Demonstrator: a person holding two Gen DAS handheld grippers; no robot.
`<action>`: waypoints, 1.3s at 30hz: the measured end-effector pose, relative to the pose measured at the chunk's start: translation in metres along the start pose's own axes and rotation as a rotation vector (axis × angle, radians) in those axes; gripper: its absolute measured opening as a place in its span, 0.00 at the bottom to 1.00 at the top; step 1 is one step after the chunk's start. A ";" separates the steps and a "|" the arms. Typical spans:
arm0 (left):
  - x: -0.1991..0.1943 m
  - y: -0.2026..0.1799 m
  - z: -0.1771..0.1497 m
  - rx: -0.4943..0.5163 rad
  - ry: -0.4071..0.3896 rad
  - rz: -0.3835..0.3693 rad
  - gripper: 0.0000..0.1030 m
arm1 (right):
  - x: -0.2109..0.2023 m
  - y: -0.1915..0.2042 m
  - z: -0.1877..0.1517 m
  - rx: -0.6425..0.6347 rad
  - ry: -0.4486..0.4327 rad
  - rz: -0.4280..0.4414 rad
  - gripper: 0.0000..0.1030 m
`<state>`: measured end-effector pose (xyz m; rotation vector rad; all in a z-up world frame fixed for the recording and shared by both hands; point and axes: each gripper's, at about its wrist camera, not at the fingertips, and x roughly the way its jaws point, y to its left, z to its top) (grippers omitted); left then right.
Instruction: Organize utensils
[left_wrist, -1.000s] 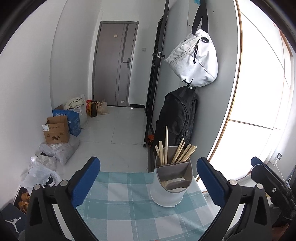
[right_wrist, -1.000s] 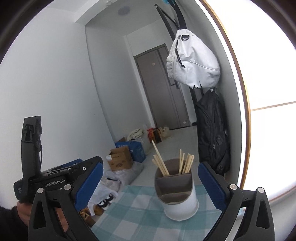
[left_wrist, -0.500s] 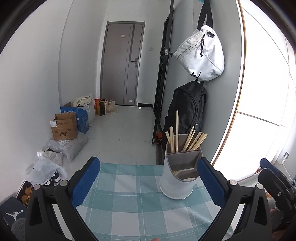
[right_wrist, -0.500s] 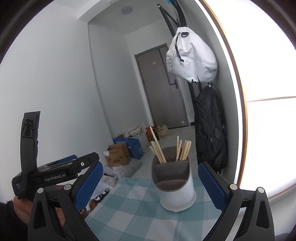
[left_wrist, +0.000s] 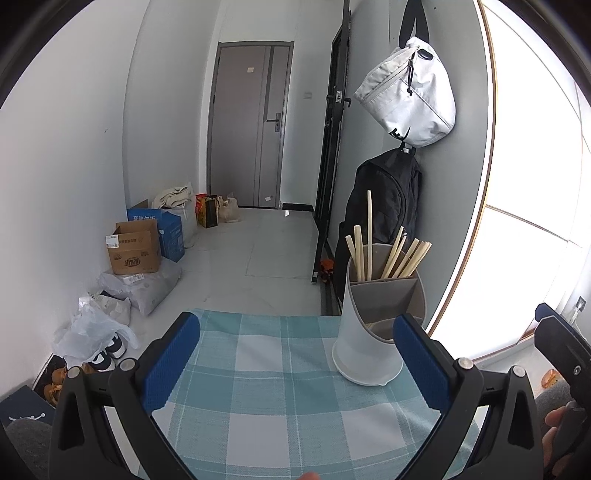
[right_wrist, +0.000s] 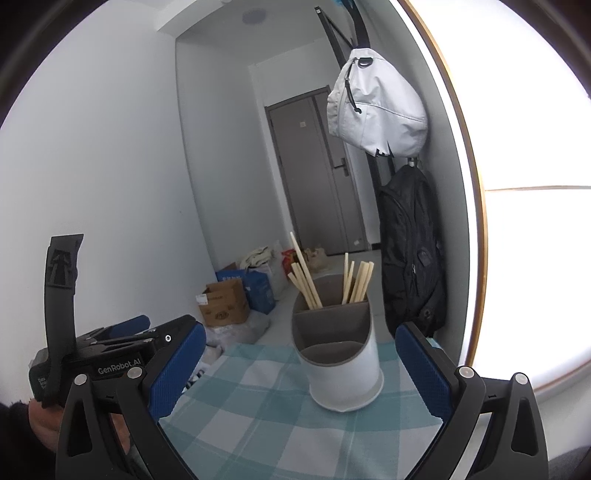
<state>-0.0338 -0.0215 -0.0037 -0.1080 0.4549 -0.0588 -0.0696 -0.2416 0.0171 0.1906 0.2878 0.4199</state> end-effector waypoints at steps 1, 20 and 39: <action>0.000 0.000 0.000 -0.002 0.000 0.000 0.99 | 0.000 0.000 0.000 0.001 0.000 0.001 1.00; -0.004 0.004 -0.002 -0.028 -0.023 0.016 0.99 | 0.000 -0.001 -0.001 0.001 0.012 0.019 1.00; -0.007 0.002 -0.003 -0.034 -0.025 0.004 0.99 | 0.001 0.000 -0.001 0.010 0.017 0.024 1.00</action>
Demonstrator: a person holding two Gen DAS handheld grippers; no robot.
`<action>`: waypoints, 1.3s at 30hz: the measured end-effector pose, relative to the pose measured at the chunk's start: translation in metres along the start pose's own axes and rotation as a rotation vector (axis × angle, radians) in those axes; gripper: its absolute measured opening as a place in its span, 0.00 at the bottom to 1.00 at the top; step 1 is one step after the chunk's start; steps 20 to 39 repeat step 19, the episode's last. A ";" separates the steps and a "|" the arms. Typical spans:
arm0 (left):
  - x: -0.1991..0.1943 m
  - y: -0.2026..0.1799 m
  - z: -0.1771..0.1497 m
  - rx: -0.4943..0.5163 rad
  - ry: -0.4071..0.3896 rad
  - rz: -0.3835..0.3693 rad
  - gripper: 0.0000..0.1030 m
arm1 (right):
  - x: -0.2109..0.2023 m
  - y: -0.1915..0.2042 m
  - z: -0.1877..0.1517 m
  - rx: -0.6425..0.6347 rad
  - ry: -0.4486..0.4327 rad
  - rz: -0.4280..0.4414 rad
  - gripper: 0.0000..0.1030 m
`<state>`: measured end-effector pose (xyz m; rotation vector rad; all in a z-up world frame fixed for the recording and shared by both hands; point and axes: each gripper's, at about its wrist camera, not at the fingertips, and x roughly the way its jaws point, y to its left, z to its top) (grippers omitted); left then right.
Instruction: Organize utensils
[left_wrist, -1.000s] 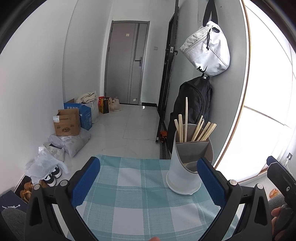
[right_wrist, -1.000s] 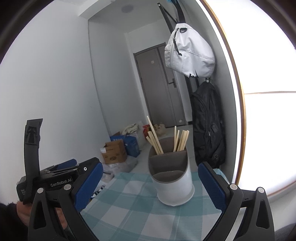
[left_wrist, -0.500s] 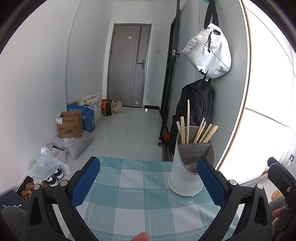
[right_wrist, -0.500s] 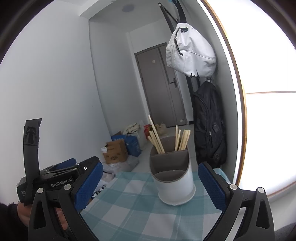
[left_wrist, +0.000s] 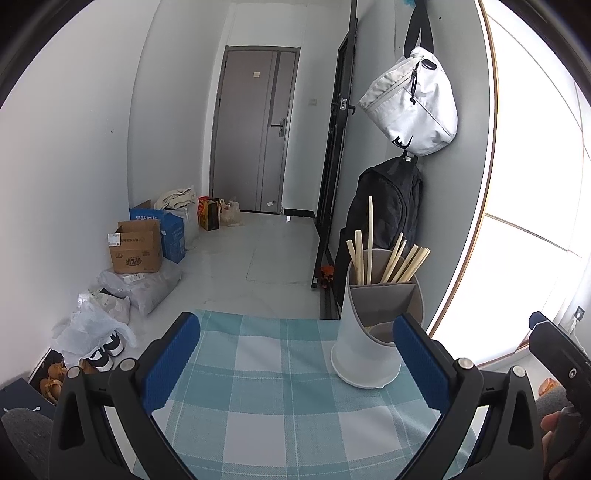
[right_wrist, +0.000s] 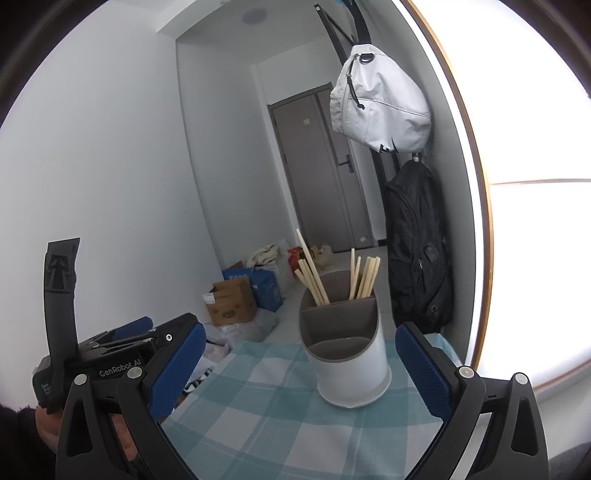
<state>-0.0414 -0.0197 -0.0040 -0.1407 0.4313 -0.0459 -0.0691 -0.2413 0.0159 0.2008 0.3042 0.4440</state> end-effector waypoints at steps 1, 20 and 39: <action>0.000 0.001 0.000 -0.003 -0.001 0.003 0.99 | 0.000 0.000 0.000 0.000 0.000 0.000 1.00; 0.003 0.004 -0.001 -0.026 0.015 0.005 0.99 | 0.002 0.002 -0.001 0.001 0.010 0.002 1.00; 0.003 0.004 -0.001 -0.026 0.015 0.005 0.99 | 0.002 0.002 -0.001 0.001 0.010 0.002 1.00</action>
